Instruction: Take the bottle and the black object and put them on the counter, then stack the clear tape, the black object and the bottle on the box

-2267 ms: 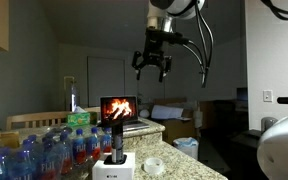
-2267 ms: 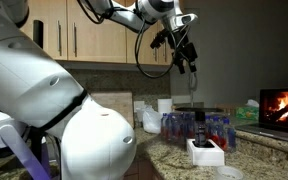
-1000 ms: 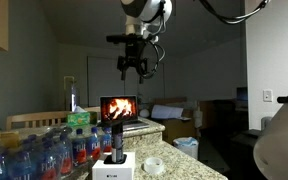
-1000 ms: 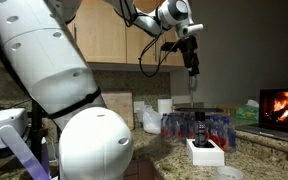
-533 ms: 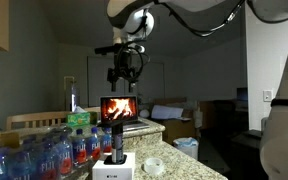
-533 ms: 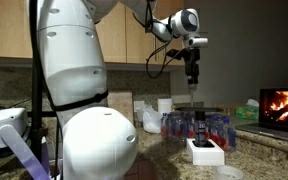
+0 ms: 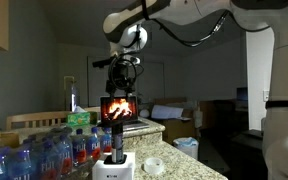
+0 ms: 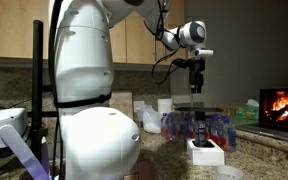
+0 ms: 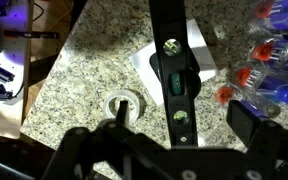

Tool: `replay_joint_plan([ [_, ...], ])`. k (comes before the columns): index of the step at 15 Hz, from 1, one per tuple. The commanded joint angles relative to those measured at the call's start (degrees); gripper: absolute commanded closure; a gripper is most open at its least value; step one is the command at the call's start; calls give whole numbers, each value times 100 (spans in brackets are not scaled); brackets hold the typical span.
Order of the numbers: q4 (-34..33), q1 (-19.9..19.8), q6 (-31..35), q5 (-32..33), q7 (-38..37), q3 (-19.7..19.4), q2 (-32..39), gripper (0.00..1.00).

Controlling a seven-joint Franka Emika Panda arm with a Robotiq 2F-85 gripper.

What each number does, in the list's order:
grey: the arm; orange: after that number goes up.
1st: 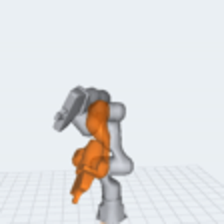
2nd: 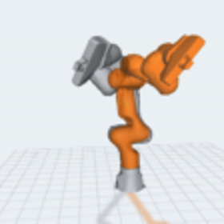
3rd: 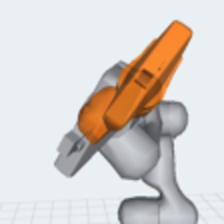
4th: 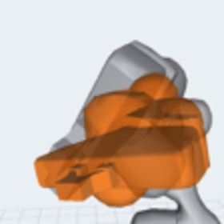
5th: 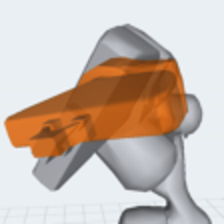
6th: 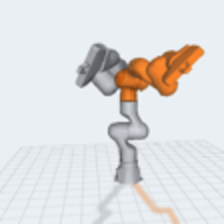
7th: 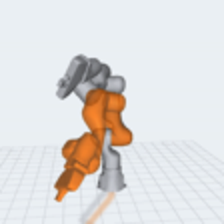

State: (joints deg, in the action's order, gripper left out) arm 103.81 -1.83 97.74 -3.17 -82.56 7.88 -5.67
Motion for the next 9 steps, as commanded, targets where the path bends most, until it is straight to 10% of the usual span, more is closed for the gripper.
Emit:
replay_joint_plan([
  [1,58,172,177,-214,95,-164,119,0],
  [9,51,403,293,-251,178,-215,526,0],
])
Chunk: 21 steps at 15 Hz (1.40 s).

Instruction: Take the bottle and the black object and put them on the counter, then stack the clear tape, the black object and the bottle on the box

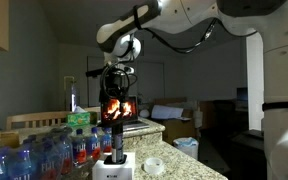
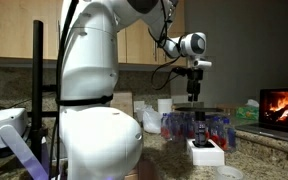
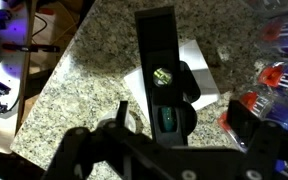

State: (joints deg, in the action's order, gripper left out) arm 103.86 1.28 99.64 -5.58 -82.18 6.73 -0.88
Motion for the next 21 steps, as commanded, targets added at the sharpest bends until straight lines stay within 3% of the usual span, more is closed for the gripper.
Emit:
replay_joint_plan([
  [1,47,98,116,-7,179,-118,51,0],
  [21,70,125,-31,24,396,-299,193,0],
])
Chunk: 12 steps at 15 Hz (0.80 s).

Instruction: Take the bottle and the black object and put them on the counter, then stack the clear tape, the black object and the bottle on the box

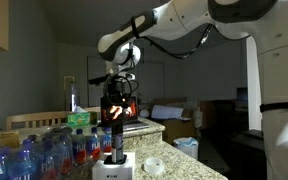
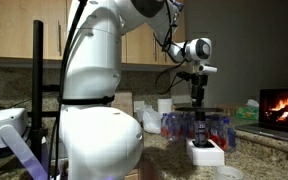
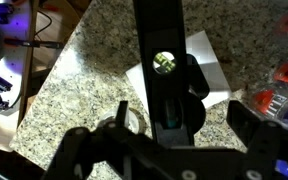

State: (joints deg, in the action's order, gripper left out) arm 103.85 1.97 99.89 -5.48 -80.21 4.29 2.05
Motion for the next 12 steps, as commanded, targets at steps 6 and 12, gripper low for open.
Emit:
replay_joint_plan([
  [6,213,64,119,-13,240,-55,-105,0],
  [12,295,63,137,-41,268,-62,-89,0],
])
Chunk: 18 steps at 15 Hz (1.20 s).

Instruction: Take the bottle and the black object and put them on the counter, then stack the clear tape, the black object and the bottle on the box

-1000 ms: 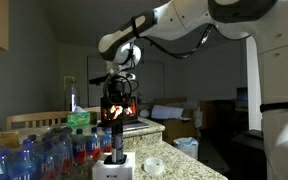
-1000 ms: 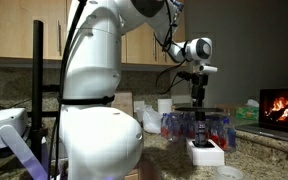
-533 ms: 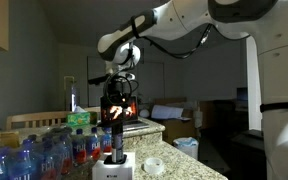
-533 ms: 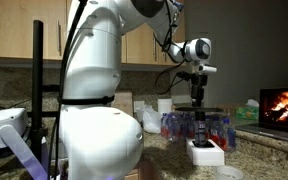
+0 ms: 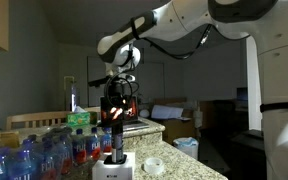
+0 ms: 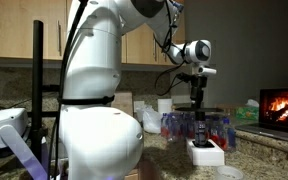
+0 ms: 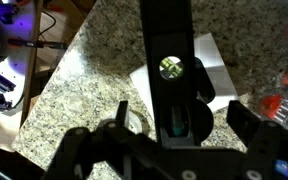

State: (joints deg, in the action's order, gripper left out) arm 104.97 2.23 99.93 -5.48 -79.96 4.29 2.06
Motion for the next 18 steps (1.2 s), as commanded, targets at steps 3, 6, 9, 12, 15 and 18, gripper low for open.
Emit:
replay_joint_plan([
  [3,205,37,142,-44,262,-62,-78,0],
  [6,217,37,164,-53,299,-64,-70,0],
  [9,247,38,307,-58,300,-64,-84,27],
  [12,261,39,416,-65,313,-63,-75,38],
  [15,259,38,446,-69,328,-64,-72,58],
  [18,256,37,455,-74,336,-65,-78,72],
])
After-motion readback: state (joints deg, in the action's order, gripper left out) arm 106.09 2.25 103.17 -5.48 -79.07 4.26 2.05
